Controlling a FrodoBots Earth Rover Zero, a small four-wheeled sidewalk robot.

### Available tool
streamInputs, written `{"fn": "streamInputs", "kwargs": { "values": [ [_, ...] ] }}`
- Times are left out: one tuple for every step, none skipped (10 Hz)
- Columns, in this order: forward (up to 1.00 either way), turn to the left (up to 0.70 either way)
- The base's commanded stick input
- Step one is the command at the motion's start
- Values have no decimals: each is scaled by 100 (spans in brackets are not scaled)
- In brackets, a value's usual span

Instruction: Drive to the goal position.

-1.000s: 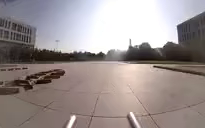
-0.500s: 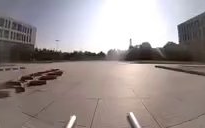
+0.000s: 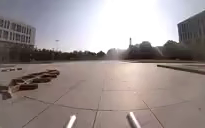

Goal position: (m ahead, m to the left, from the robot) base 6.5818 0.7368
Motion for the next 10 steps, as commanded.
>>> {"fn": "streamInputs", "kwargs": {
  "values": [
    [70, 0],
    [70, 0],
    [70, 0],
    [70, 0],
    [70, 0],
    [70, 0],
    [70, 0],
    [70, 0],
    [70, 0],
    [70, 0]
  ]
}}
